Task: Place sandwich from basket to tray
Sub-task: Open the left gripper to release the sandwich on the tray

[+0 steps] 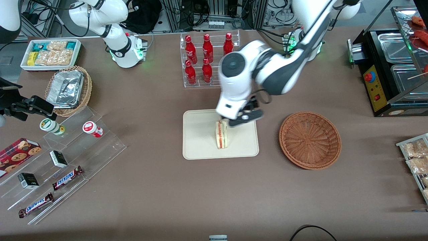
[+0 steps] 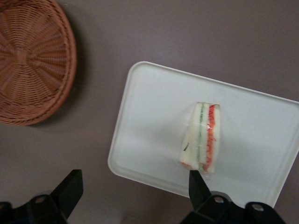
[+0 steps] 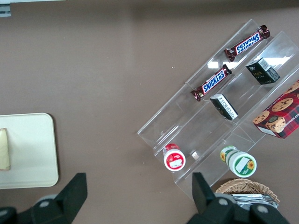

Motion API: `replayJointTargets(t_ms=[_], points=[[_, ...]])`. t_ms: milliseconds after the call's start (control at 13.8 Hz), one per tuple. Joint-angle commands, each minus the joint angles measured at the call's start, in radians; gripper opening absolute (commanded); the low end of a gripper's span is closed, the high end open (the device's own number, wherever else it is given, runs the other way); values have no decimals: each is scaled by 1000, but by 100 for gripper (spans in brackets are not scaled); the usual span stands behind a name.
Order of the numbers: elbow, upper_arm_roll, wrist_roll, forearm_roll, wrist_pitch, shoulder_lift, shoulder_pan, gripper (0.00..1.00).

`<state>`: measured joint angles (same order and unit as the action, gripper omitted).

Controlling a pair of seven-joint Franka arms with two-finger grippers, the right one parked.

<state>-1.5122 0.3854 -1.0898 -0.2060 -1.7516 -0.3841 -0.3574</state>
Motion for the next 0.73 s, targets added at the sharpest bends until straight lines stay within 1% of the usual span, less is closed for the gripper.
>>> replayJointTargets(t_ms=[0,73,218,363,653], points=[[-28,1,170,85,139,137,118,100],[-28,1,261,91,209,166,168,100],[-28,0,431,144,292,220,262,100],[-26,0,604,178,386,263,368,100],[-36,-2,830,180,495,361,509,100]])
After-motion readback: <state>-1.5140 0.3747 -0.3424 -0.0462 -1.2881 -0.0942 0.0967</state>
